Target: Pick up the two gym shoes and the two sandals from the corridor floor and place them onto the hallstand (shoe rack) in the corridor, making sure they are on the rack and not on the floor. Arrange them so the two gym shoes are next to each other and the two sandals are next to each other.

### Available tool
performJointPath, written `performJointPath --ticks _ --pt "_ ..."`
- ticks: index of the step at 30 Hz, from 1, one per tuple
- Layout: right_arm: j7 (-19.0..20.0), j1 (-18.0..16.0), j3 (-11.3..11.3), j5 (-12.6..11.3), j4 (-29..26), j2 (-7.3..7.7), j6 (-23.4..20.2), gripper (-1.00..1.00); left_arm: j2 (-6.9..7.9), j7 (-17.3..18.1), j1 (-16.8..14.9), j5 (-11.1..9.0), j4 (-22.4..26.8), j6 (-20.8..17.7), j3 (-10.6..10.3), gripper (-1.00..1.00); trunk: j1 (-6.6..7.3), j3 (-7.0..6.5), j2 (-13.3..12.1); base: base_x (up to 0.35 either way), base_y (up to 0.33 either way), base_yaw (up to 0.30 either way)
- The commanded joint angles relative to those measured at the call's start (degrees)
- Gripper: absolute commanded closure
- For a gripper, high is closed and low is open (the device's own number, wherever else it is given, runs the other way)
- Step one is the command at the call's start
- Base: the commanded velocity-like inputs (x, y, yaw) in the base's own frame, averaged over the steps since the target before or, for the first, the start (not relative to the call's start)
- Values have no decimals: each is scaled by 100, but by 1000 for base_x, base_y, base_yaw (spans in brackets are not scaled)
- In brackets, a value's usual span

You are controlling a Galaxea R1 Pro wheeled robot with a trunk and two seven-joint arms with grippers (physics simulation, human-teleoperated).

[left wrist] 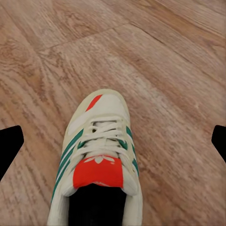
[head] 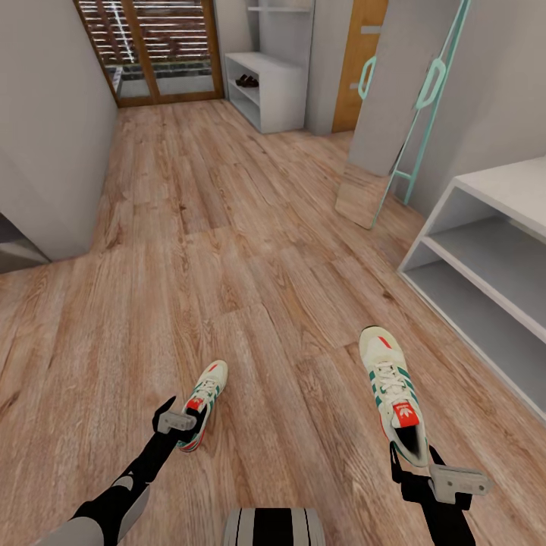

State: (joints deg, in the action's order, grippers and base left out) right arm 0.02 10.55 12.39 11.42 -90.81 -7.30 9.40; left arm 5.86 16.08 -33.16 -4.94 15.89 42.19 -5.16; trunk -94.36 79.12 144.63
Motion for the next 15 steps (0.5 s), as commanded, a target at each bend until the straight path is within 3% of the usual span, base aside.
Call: performJointPath --ticks 1,15 --pt "-2 0 0 0 0 0 0 100 2 0 0 -2 -8 0 3 -100 0 4 0 0 0 0" --pt "-2 0 0 0 1 0 0 100 30 0 4 -23 -40 6 14 -100 0 105 0 0 0 0"
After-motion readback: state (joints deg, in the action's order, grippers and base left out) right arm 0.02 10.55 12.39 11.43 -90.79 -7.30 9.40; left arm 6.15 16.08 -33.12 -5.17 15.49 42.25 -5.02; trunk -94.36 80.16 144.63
